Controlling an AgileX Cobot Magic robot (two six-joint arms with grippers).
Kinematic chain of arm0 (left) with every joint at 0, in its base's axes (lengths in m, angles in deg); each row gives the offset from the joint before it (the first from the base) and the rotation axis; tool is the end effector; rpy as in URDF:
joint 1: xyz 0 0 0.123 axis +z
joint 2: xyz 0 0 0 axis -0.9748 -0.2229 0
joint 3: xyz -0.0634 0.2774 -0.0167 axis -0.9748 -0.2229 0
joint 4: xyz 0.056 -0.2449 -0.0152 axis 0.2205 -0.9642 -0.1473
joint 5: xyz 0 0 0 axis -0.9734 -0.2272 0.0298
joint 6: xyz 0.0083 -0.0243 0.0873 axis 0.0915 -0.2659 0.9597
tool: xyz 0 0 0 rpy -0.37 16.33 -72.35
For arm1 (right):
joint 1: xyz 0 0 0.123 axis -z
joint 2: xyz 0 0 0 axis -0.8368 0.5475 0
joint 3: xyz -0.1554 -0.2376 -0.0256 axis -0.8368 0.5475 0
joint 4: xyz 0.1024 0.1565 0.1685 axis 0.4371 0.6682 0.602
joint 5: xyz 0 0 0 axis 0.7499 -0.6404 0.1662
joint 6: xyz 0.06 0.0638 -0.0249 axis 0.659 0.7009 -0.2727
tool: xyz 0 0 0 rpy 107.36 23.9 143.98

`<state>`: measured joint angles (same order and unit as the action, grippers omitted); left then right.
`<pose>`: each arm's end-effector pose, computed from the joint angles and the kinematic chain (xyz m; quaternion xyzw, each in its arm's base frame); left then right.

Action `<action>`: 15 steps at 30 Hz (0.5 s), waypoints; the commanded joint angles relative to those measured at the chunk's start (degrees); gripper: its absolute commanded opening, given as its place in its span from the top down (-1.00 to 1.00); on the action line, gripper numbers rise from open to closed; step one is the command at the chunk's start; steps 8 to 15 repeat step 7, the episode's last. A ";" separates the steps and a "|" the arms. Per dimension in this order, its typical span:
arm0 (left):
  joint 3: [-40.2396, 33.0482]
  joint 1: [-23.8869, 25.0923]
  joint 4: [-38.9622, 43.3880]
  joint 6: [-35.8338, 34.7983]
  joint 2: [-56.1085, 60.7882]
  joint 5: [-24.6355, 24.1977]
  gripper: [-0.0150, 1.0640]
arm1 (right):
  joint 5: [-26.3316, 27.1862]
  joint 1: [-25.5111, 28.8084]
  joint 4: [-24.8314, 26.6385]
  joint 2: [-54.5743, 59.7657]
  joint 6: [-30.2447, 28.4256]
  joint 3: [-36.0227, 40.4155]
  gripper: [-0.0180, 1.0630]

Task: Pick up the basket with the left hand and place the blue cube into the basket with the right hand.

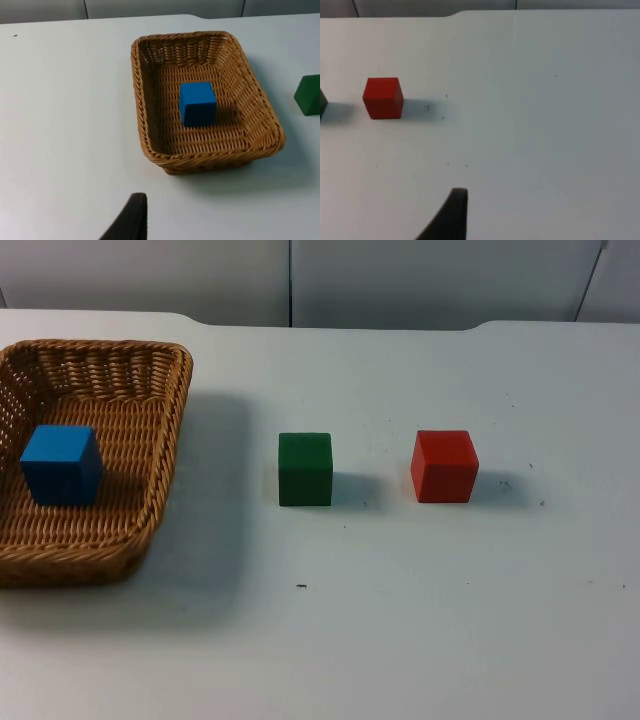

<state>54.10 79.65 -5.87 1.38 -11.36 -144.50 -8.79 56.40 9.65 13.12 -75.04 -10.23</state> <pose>-0.0071 -0.0110 0.2798 0.0311 0.8547 -0.0269 0.5174 -0.0069 -0.0034 0.2781 -0.0018 0.8585 -0.0188 0.5124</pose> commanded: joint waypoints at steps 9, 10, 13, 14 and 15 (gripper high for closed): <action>-0.20 -0.37 1.94 -3.39 0.22 0.51 -0.98 | 0.70 0.48 -0.30 -0.18 0.00 0.18 -0.98; -0.20 -0.37 1.94 -3.39 0.22 0.51 -0.98 | 0.70 0.48 -0.30 -0.18 0.00 0.18 -0.98; -0.20 -0.37 1.94 -3.39 0.22 0.51 -0.98 | 0.70 0.48 -0.30 -0.18 0.00 0.18 -0.98; -0.20 -0.37 1.94 -3.39 0.22 0.51 -0.98 | 0.70 0.48 -0.30 -0.18 0.00 0.18 -0.98; -0.20 -0.37 1.94 -3.39 0.22 0.51 -0.98 | 0.70 0.48 -0.30 -0.18 0.00 0.18 -0.98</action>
